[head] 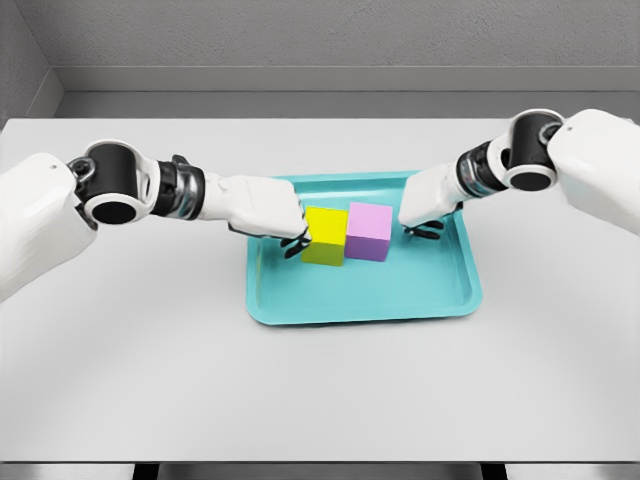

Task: Push two cubes

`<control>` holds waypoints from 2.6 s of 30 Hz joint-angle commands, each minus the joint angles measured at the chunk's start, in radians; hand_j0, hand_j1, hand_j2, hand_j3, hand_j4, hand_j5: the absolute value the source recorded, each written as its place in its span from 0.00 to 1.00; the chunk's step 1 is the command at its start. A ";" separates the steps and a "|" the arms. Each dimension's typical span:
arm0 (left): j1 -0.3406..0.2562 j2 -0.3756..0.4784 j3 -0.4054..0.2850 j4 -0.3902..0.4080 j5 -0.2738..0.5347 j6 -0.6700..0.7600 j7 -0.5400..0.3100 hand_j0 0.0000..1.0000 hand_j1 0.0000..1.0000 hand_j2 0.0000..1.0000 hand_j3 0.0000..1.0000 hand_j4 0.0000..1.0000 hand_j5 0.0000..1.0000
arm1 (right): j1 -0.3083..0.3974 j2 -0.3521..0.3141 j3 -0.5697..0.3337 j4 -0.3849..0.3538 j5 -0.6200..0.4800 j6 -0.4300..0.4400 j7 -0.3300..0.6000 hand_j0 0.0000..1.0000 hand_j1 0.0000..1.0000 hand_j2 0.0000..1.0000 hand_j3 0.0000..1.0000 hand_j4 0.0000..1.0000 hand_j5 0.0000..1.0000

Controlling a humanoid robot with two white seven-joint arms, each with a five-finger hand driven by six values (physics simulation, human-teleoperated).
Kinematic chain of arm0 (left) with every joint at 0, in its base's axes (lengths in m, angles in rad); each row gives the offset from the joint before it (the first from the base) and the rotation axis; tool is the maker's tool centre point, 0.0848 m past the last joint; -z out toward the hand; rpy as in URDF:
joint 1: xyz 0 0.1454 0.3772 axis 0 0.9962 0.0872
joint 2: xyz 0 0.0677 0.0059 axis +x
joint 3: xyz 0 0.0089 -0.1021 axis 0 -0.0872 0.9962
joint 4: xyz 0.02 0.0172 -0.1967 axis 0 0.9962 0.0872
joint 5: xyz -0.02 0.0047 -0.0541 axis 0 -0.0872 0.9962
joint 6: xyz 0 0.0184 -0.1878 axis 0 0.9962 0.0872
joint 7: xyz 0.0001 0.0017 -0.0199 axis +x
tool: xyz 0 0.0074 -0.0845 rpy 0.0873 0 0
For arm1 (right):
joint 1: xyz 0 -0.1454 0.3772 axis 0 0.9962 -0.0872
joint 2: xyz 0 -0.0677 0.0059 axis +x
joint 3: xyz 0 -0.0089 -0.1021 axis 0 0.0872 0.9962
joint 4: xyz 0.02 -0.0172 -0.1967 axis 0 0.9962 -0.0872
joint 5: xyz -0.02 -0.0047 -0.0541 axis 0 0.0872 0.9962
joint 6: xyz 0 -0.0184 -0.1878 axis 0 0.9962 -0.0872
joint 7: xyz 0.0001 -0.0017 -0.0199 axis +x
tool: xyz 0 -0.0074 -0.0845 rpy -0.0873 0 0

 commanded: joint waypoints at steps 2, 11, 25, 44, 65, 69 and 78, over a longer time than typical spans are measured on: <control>0.000 -0.004 -0.002 0.000 0.006 0.002 0.000 0.33 0.33 0.33 0.33 0.33 0.33 | -0.002 -0.007 -0.009 0.001 -0.001 0.001 0.000 0.20 0.20 0.20 0.20 0.20 0.20; 0.000 -0.032 -0.003 0.004 0.006 0.002 0.000 0.33 0.33 0.33 0.33 0.33 0.33 | -0.006 -0.023 -0.011 0.001 -0.001 0.001 0.000 0.21 0.21 0.21 0.21 0.21 0.21; 0.009 -0.019 -0.003 -0.004 0.036 0.002 0.000 0.32 0.32 0.32 0.32 0.32 0.32 | -0.014 -0.046 -0.011 -0.012 -0.002 0.001 0.000 0.21 0.21 0.21 0.21 0.21 0.21; 0.057 0.011 -0.025 -0.104 0.026 0.002 0.000 0.31 0.31 0.31 0.31 0.31 0.31 | -0.020 -0.064 -0.009 -0.059 -0.004 0.001 0.000 0.22 0.22 0.22 0.22 0.22 0.22; 0.048 -0.075 -0.075 -0.055 -0.063 0.002 0.000 0.30 0.30 0.30 0.30 0.30 0.30 | -0.020 -0.070 -0.009 -0.061 -0.009 0.001 0.000 0.23 0.23 0.23 0.23 0.23 0.23; 0.049 -0.082 -0.075 -0.052 -0.063 0.002 0.000 0.30 0.30 0.30 0.30 0.30 0.30 | -0.020 -0.070 -0.011 -0.061 -0.012 0.001 0.000 0.24 0.24 0.24 0.24 0.24 0.24; 0.049 -0.101 -0.075 0.007 -0.063 0.002 0.000 0.30 0.30 0.30 0.30 0.30 0.30 | -0.020 -0.069 -0.009 -0.061 -0.012 0.001 0.000 0.21 0.21 0.21 0.21 0.21 0.21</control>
